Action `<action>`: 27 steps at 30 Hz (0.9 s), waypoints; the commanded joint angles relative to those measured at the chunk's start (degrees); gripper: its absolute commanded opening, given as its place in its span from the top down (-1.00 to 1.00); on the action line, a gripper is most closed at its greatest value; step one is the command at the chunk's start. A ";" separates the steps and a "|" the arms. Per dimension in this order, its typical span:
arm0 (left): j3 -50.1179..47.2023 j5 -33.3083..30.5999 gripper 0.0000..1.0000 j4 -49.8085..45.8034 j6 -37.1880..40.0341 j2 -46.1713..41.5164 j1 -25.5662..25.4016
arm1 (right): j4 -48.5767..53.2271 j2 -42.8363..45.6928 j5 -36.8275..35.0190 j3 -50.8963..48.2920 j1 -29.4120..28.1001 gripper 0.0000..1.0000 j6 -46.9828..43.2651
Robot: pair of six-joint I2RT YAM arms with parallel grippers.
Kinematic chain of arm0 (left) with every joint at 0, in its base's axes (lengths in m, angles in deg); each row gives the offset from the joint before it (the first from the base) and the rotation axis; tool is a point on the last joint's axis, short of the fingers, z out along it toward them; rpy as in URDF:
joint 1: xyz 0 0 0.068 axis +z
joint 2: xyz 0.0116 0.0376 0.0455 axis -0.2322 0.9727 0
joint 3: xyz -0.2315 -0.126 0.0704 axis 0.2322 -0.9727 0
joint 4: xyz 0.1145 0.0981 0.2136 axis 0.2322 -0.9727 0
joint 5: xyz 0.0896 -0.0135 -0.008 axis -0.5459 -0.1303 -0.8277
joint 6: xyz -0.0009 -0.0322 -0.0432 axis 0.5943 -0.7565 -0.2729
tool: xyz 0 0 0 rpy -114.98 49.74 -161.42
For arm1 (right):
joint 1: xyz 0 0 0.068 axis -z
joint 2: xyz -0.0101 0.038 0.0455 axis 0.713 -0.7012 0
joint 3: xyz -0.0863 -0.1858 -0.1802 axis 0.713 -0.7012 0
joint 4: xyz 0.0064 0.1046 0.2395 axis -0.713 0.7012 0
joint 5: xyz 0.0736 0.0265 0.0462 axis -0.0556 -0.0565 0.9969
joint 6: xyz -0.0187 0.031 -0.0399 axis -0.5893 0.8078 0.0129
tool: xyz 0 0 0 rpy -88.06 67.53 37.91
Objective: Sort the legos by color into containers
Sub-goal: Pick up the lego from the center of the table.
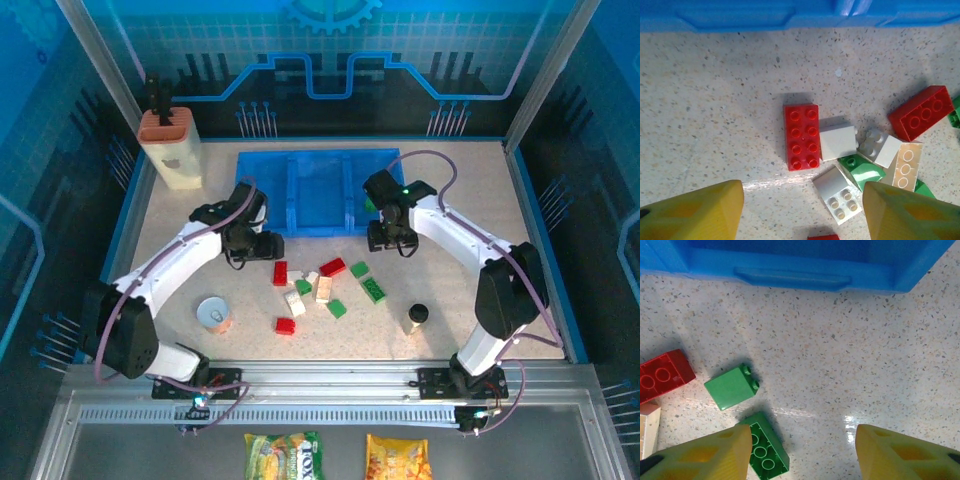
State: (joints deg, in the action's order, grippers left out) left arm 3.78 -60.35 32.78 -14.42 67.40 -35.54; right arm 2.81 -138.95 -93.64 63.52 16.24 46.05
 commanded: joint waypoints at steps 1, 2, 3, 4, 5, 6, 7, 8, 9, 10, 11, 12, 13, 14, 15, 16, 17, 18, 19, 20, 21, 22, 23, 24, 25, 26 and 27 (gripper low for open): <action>-0.31 -3.32 -0.23 1.32 -3.97 2.64 -2.10 | -0.40 2.13 -0.41 -1.59 -0.19 -0.16 0.49; -0.27 -3.44 -0.21 1.78 -4.39 3.58 -2.66 | -0.52 2.39 -0.41 -1.98 -0.16 -0.16 0.49; -0.27 -3.53 -0.20 2.17 -4.59 4.46 -3.25 | -0.66 2.53 -0.42 -2.23 -0.12 -0.16 0.49; -0.14 -3.75 -0.19 2.51 -4.99 5.45 -3.89 | -0.66 2.71 -0.41 -2.51 -0.12 -0.16 0.50; 0.07 -4.00 -0.18 2.67 -5.18 6.47 -4.48 | -0.68 2.84 -0.43 -2.76 -0.03 -0.16 0.49; 0.24 -4.36 -0.18 2.89 -5.45 7.30 -5.03 | -0.68 3.01 -0.50 -2.95 -0.04 -0.15 0.49; 0.34 -4.74 -0.17 3.17 -5.69 8.11 -5.61 | -0.60 3.17 -0.48 -3.15 -0.03 -0.15 0.49; 0.50 -5.20 -0.15 3.33 -5.96 8.93 -6.02 | -0.59 3.35 -0.57 -3.29 -0.03 -0.15 0.50; 0.50 -5.81 -0.15 3.37 -6.31 9.55 -6.26 | -0.46 3.58 -0.70 -3.47 0.05 -0.15 0.51; 0.52 -6.57 -0.14 3.47 -6.83 10.18 -6.61 | -0.41 3.81 -0.72 -3.57 0.05 -0.15 0.54; 0.53 -7.32 -0.14 3.51 -7.38 10.71 -6.76 | -0.33 4.07 -0.83 -3.74 0.10 -0.15 0.49; 0.54 -7.87 -0.14 3.62 -7.90 11.25 -6.73 | -0.26 4.30 -0.90 -3.88 0.12 -0.15 0.49; 0.57 -8.39 -0.13 3.60 -8.31 11.83 -6.72 | -0.24 4.51 -0.94 -4.00 0.19 -0.15 0.40; 0.61 -8.76 -0.13 3.72 -8.66 12.25 -6.81 | -0.14 4.74 -0.95 -4.06 0.14 -0.15 0.48; 0.69 -9.05 -0.13 3.89 -8.97 12.61 -6.87 | -0.02 4.77 -1.03 -4.10 0.14 -0.15 0.49; 0.65 -9.46 -0.11 4.08 -9.11 12.96 -6.84 | -0.01 4.94 -1.02 -4.19 0.20 -0.15 0.49; 0.46 -9.68 -0.09 4.66 -9.13 13.25 -6.84 | -0.06 5.04 -1.05 -4.27 0.23 -0.15 0.50; 0.25 -9.93 -0.09 5.14 -9.14 13.44 -6.86 | 0.07 5.04 -0.96 -4.32 0.23 -0.15 0.57; 0.14 -10.29 -0.08 5.39 -9.13 13.86 -6.82 | 0.24 5.04 -0.86 -4.19 0.23 -0.14 0.58; 0.01 -10.25 -0.08 5.91 -9.21 14.18 -6.78 | 0.44 4.96 -0.70 -4.08 0.23 -0.14 0.64; -0.06 -9.95 -0.08 6.27 -9.29 14.54 -6.80 | 0.61 4.95 -0.53 -3.89 0.19 -0.14 0.59; -0.09 -9.36 -0.08 6.82 -9.31 14.93 -6.78 | 0.94 4.95 -0.59 -3.61 0.16 -0.14 0.58; -0.09 -8.67 -0.08 7.42 -9.43 15.33 -6.84 | 1.19 5.03 -0.63 -3.42 0.07 -0.14 0.50; -0.09 -8.23 -0.09 7.83 -9.41 15.77 -6.82 | 1.53 5.04 -0.76 -3.16 -0.01 -0.14 0.42; -0.09 -7.77 -0.08 8.29 -9.40 16.28 -6.81 | 1.73 5.13 -0.95 -2.89 -0.03 -0.14 0.38; -0.09 -7.59 -0.08 8.71 -9.31 16.72 -6.88 | 1.93 5.26 -1.15 -2.72 -0.01 -0.14 0.29; -0.14 -7.51 -0.08 9.04 -9.28 17.09 -6.85 | 2.05 5.30 -1.20 -2.63 0.01 -0.14 0.23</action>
State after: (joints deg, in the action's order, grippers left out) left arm 3.78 -68.66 40.32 -22.90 82.98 -42.05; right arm 2.72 -135.39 -93.75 59.89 16.27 46.05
